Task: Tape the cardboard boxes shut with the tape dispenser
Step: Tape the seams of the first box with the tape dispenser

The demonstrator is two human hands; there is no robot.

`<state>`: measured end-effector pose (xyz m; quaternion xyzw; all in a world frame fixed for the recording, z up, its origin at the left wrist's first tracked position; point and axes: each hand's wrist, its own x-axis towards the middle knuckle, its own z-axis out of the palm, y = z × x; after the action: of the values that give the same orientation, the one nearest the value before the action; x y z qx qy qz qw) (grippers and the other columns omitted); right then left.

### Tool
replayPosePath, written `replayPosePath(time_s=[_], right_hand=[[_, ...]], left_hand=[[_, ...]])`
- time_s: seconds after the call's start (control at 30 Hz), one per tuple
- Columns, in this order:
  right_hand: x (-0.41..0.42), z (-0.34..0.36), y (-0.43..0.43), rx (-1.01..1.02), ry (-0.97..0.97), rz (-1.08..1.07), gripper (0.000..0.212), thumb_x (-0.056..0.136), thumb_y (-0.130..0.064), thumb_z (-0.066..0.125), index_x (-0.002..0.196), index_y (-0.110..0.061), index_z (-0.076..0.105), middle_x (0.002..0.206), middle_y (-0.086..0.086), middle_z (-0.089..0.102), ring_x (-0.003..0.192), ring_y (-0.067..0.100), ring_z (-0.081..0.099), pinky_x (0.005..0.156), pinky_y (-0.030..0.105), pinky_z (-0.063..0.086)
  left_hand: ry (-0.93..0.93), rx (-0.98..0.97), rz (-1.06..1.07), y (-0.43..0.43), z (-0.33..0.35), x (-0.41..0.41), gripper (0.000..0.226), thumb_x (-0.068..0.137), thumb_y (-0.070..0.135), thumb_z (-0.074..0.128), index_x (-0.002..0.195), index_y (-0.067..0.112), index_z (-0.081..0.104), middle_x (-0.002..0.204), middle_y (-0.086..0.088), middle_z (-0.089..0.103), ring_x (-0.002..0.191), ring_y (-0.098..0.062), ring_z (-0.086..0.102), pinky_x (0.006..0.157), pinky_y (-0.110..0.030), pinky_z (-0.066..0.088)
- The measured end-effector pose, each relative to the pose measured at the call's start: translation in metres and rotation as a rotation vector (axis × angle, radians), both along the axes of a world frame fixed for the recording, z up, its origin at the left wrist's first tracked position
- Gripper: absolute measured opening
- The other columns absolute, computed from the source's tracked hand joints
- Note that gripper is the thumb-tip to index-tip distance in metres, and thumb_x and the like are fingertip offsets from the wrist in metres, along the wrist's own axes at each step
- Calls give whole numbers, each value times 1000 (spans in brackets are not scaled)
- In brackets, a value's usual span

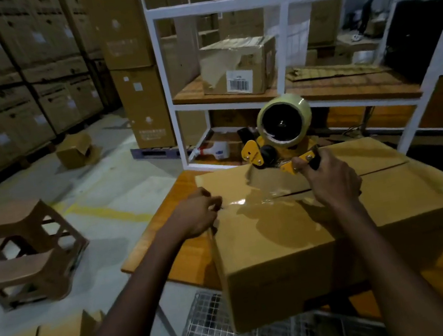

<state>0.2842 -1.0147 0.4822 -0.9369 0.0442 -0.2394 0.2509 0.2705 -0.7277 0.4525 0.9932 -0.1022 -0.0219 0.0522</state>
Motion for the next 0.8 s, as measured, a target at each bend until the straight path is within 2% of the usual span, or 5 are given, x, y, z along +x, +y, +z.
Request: replayPosePath(time_s=[0.13,0.2,0.33,0.5,0.8], right_hand=[[-13,3,-14,9,-8,-4,56,90,-65,44,109,-14,55,102,16,65,92,36,59,70,36,33],[-18,3,-16,26,-4,1,56,90,-65,44,112,-15,55,103,15,65,93,35,59,70,36,33],[-25,2,-16,20,6,21,57,90,-65,42,118,-17,54,103,12,64,92,33,58,70,35,32],[-30,4,-9,-8,-14,93,58,89,-68,41,117,-19,55,101,10,65,92,32,59,70,35,34],[-53,7,21,-2,3,328,58,87,-71,40,112,-20,54,88,2,56,83,28,56,67,34,35]], left_hand=[[94,376,0,20,16,23,108,85,24,71,150,54,-9,163,-9,-13,147,-41,9,107,-57,37],[123,419,-49,16,13,43,126,75,38,83,145,58,-20,163,-13,-15,148,-43,5,110,-62,31],[113,301,-100,14,3,59,128,68,47,86,145,59,-16,158,-19,9,142,-42,23,110,-51,33],[-28,343,-48,41,-10,26,117,71,65,74,144,60,-16,141,-16,30,123,-36,43,93,-45,47],[-134,344,273,66,-22,-91,113,63,85,61,153,50,2,120,-11,39,101,-32,48,76,-38,46]])
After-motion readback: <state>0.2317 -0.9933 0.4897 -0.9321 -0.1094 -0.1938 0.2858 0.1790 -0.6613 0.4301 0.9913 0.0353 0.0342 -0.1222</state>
